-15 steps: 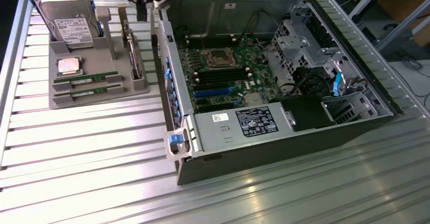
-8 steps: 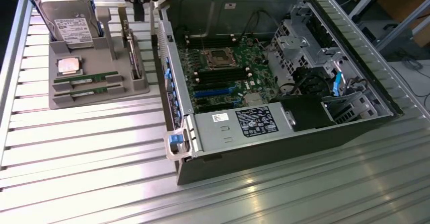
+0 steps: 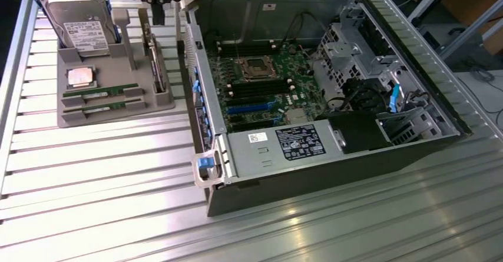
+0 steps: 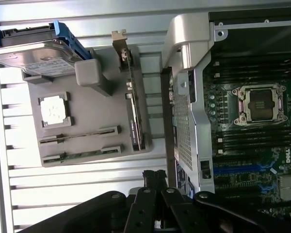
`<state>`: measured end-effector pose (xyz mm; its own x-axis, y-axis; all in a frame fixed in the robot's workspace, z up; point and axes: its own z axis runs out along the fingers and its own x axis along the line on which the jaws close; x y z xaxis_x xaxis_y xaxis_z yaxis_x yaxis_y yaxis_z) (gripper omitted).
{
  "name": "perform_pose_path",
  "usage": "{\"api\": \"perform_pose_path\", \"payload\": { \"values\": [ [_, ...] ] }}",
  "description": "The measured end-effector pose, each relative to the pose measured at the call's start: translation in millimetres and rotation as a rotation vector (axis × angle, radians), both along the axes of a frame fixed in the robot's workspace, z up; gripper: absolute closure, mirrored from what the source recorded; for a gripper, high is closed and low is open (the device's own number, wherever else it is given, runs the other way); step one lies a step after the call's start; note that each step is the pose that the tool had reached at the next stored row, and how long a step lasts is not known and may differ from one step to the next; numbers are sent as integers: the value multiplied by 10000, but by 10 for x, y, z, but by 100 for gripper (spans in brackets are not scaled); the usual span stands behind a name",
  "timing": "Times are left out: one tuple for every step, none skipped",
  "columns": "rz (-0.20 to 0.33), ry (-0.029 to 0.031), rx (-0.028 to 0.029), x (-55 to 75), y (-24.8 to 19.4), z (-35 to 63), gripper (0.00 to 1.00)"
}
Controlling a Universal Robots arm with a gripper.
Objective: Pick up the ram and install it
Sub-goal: 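Reach for the ram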
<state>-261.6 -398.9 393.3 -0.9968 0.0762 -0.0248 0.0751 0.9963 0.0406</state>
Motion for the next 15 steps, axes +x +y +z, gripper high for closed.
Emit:
{"api": "perform_pose_path", "payload": {
  "values": [
    [0, 0, 0, -13, 0, 0, 90],
    [0, 0, 0, -27, 0, 0, 90],
    [0, 0, 0, -43, 0, 0, 90],
    [0, 1, 0, -69, 0, 0, 90],
    [0, 0, 0, -81, 0, 0, 90],
    [0, 0, 0, -96, 0, 0, 90],
    [0, 0, 0, -109, 0, 0, 90],
    [0, 0, 0, -119, 0, 0, 90],
    [0, 0, 0, -128, 0, 0, 90],
    [0, 0, 0, -134, 0, 0, 90],
    [0, 0, 0, -141, 0, 0, 90],
    [0, 0, 0, -146, 0, 0, 90],
    [0, 0, 0, -154, 0, 0, 90],
    [0, 1, 0, -159, 0, 0, 90],
    [0, 0, 0, -165, 0, 0, 90]
  ]
}}
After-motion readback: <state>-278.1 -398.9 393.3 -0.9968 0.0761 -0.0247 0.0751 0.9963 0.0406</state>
